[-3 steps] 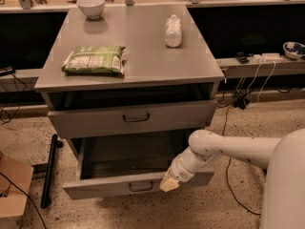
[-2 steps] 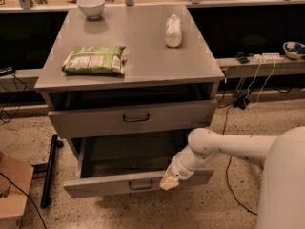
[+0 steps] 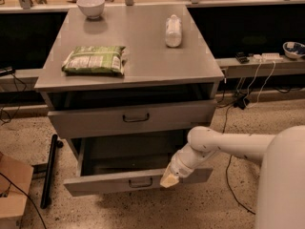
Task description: Close middle drawer
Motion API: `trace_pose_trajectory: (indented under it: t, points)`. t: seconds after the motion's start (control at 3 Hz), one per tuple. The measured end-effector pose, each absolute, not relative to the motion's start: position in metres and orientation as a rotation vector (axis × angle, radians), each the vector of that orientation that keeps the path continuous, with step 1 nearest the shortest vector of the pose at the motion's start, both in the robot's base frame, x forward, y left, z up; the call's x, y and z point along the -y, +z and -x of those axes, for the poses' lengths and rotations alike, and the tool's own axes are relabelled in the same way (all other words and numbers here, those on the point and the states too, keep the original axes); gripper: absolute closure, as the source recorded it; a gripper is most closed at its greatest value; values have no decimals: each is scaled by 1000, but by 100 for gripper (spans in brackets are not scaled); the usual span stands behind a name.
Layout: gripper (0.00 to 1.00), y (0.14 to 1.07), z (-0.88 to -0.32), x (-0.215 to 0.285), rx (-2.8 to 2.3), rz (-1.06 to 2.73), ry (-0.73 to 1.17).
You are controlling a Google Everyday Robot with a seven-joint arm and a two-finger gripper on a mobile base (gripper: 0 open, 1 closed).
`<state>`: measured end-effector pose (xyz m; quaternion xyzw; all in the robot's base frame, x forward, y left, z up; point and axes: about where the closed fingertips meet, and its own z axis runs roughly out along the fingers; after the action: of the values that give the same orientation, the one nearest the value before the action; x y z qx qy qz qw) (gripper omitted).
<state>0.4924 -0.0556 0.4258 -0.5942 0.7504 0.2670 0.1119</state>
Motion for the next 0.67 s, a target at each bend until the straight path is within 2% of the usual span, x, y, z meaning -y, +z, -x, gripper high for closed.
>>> trace_pose_trajectory:
  t: [0.67]
  points:
    - [100,425,-497,58,-2194,1751,765]
